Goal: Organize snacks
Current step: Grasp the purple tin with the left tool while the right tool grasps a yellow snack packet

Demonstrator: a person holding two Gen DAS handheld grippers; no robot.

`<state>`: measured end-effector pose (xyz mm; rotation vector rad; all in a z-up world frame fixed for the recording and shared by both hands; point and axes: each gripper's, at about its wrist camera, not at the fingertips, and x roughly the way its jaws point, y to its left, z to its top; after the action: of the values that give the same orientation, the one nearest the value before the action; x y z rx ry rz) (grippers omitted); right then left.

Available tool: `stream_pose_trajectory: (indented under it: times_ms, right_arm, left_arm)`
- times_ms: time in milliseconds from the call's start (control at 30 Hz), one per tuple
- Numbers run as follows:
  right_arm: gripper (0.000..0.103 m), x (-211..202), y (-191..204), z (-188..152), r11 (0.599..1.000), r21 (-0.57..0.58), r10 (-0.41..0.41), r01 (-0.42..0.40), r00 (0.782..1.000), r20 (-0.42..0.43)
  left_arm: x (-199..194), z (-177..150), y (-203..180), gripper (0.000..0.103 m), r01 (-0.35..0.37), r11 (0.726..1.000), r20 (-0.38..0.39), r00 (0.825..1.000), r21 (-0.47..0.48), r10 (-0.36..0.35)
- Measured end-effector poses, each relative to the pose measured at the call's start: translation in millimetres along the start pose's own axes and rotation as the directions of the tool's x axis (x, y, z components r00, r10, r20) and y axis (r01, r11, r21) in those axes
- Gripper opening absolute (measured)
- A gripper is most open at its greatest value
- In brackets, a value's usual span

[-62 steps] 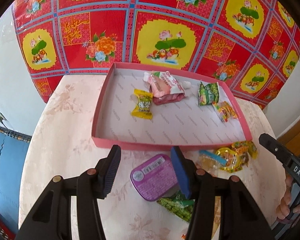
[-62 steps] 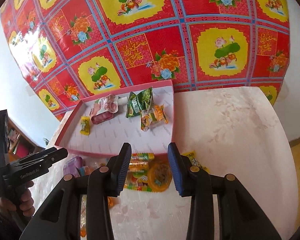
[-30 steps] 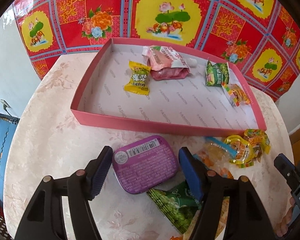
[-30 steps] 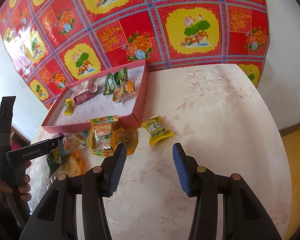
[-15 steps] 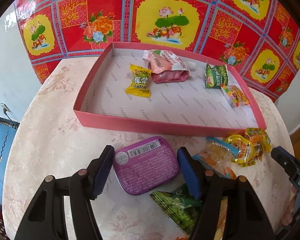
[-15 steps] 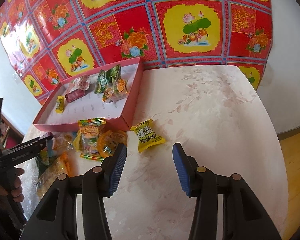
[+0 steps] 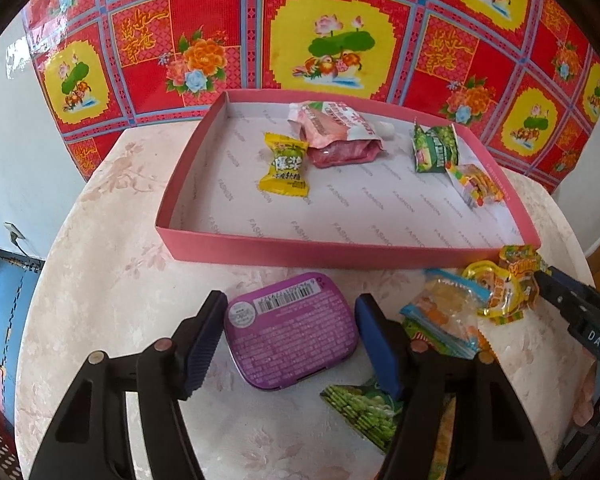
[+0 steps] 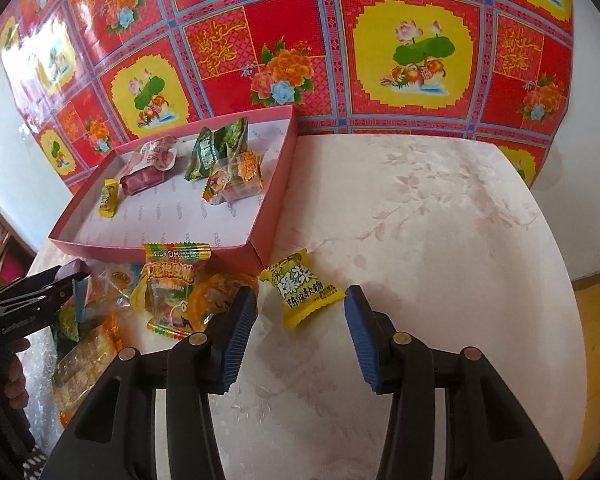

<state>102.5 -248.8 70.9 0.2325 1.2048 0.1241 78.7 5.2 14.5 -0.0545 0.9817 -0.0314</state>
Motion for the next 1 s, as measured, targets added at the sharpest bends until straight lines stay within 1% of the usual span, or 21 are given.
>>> stream_pose_trajectory:
  times_ms: [300,467,533,700,1000]
  right_arm:
    - [0.048,3.7,0.3,3.8,1.0,-0.004,-0.013,0.014,1.0,0.007]
    - [0.033,2.3,-3.5,3.4,0.999,0.022,-0.042,0.042,0.999,0.011]
    - [0.031,1.0,-4.1,1.9,0.999,0.03,-0.042,0.042,0.999,0.013]
    - [0.03,-4.4,-4.4,-4.4,0.998,0.055,-0.031,0.029,0.999,0.02]
    - [0.03,-18.5,-3.3,-16.2,0.997,0.075,-0.032,0.029,0.999,0.036]
  left_arm:
    - [-1.1,-0.9,1.2,0.07,0.009,1.0,0.012,1.0,0.012,-0.009]
    - [-3.0,-2.0,2.6,0.069,0.017,1.0,0.014,1.0,0.013,-0.017]
    - [-4.4,-2.6,3.7,0.069,0.023,1.0,0.012,1.0,0.008,-0.023]
    - [-9.3,-4.3,9.6,0.068,0.038,0.999,0.009,0.999,-0.016,-0.038]
    - [-25.0,-3.1,21.0,0.068,0.047,0.998,0.037,0.998,-0.034,-0.046]
